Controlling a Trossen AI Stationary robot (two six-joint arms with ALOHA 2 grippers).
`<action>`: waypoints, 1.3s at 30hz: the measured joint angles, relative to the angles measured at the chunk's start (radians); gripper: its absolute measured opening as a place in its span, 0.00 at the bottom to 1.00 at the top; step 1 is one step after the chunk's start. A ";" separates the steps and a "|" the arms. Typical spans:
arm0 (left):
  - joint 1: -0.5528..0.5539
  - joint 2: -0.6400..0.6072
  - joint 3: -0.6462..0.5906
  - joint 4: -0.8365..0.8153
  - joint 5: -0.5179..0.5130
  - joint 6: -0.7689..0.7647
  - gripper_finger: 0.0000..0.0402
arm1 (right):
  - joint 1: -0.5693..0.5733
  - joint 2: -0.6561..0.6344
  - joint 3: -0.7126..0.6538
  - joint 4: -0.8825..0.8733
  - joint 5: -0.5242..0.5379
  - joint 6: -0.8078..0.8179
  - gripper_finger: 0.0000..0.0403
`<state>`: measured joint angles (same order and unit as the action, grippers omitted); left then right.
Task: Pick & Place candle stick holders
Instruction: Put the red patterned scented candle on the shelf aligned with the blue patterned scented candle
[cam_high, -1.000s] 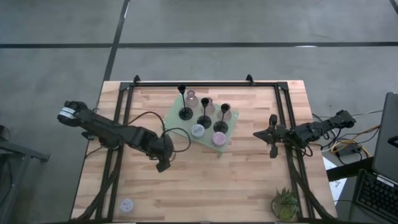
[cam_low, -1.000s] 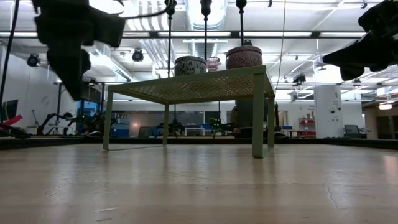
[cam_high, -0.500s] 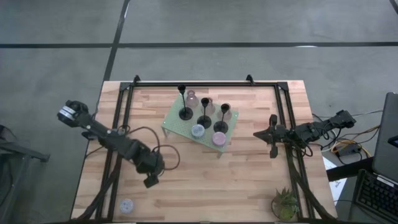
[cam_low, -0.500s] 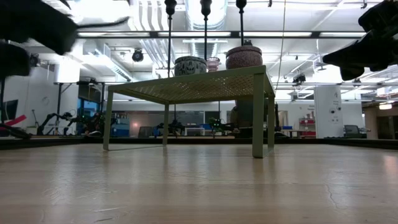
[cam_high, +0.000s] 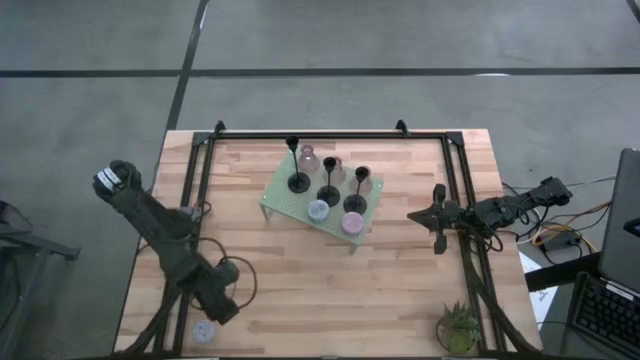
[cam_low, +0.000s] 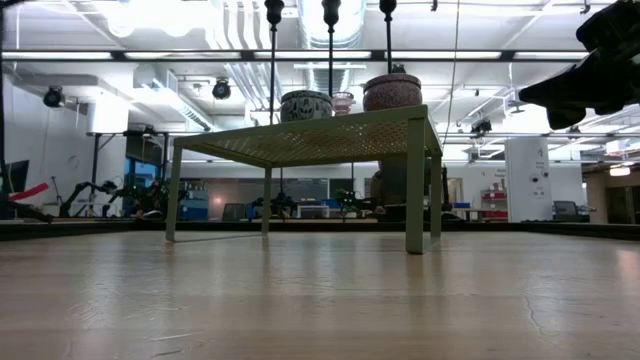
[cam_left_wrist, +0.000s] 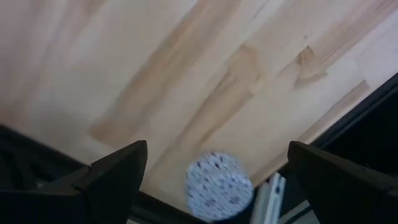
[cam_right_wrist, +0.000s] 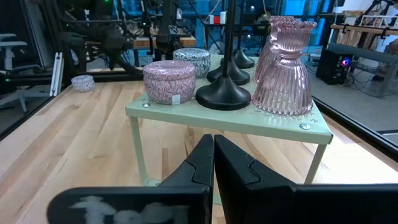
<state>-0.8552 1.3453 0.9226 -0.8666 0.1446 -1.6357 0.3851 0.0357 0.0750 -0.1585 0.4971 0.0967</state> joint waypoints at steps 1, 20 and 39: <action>-0.017 0.000 0.000 0.007 -0.004 -0.040 0.98 | 0.000 0.000 0.000 0.000 0.000 0.000 0.02; -0.160 0.061 -0.012 0.146 0.008 -0.410 0.98 | 0.000 0.000 0.000 0.000 0.000 0.000 0.02; -0.174 0.206 -0.012 0.262 0.153 -0.394 0.98 | 0.000 0.000 0.000 0.000 0.000 0.000 0.02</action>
<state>-1.0296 1.5510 0.9104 -0.6047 0.2974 -2.0296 0.3855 0.0357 0.0750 -0.1589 0.4973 0.0967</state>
